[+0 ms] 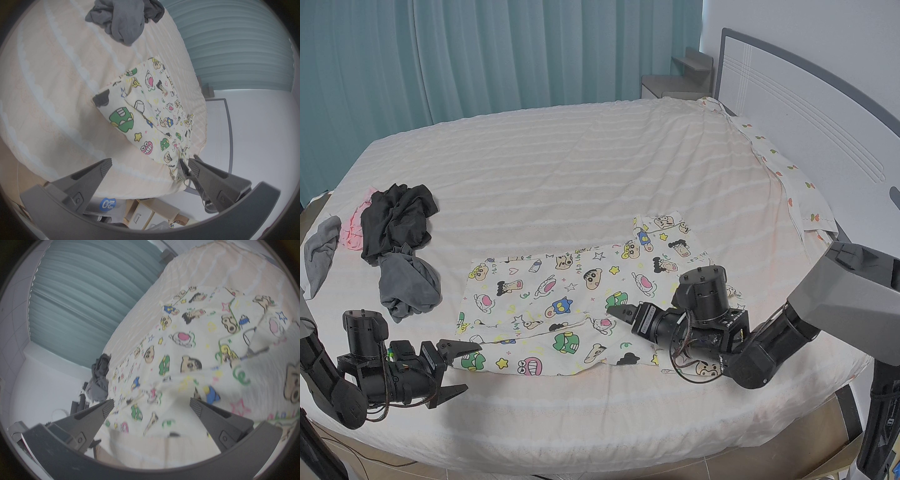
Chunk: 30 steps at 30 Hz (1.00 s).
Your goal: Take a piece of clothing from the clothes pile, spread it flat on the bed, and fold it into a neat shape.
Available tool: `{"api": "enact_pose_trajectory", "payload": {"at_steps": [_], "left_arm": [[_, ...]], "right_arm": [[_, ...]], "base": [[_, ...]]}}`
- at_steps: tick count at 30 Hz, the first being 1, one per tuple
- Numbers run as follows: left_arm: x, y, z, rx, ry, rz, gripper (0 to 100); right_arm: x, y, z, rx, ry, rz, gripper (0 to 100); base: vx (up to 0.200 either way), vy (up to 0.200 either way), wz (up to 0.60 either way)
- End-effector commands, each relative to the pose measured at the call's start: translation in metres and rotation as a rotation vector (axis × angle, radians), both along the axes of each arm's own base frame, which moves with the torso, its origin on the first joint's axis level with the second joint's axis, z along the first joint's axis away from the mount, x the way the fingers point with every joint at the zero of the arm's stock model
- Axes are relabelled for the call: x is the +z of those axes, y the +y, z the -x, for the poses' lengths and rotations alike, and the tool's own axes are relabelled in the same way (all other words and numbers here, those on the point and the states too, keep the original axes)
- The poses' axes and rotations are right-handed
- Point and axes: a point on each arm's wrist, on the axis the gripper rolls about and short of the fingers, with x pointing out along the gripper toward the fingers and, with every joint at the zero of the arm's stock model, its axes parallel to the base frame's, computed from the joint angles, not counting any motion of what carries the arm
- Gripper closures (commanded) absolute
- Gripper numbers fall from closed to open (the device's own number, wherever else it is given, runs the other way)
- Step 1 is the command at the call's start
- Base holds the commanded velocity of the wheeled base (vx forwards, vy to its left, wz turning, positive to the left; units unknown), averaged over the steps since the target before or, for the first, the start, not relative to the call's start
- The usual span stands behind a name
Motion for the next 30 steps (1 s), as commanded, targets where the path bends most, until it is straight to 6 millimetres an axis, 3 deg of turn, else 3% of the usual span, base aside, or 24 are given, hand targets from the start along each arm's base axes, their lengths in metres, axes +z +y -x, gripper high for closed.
{"api": "enact_pose_trajectory", "payload": {"at_steps": [1,2,6,7,8,9,10,12,16,22,30], "left_arm": [[0.003,-0.008,-0.004,0.022,-0.021,-0.041,0],[0.005,-0.017,-0.007,0.049,-0.036,-0.082,0],[0.013,-0.031,-0.009,0.110,-0.090,-0.162,0],[0.013,-0.031,-0.009,0.110,-0.090,-0.162,0],[0.017,-0.034,-0.012,0.134,-0.118,-0.176,0],[0.018,-0.034,-0.012,0.135,-0.122,-0.176,0],[0.023,-0.034,-0.016,0.145,-0.149,-0.175,0],[0.027,-0.035,-0.021,0.148,-0.170,-0.175,0],[0.033,-0.036,-0.029,0.161,-0.202,-0.177,0],[0.037,-0.028,-0.038,0.221,-0.246,-0.247,0],[0.031,-0.033,-0.012,0.119,-0.268,-0.388,0]], "right_arm": [[0.020,-0.017,0.032,0.100,0.020,-0.039,0],[0.027,-0.025,0.050,0.146,0.009,-0.066,0],[0.046,-0.051,0.083,0.155,-0.109,-0.152,0],[0.046,-0.051,0.083,0.155,-0.109,-0.152,0],[0.051,-0.073,0.100,0.132,-0.146,-0.171,0],[0.051,-0.076,0.103,0.128,-0.149,-0.173,0],[0.054,-0.098,0.113,0.090,-0.164,-0.179,0],[0.056,-0.121,0.120,0.042,-0.165,-0.182,0],[0.050,-0.154,0.132,0.012,-0.109,-0.192,0],[0.039,-0.161,0.143,0.027,-0.041,-0.222,0],[0.034,-0.159,0.147,0.039,-0.035,-0.229,0]], "base": [[0.000,0.000,0.00],[0.000,0.000,0.00],[0.000,0.000,0.00],[0.000,0.000,0.00],[0.000,0.000,0.00],[0.000,0.000,0.00],[0.000,0.000,0.00],[0.000,0.000,0.00],[0.000,0.000,0.00],[0.000,0.000,0.00],[0.000,0.000,0.00]]}}
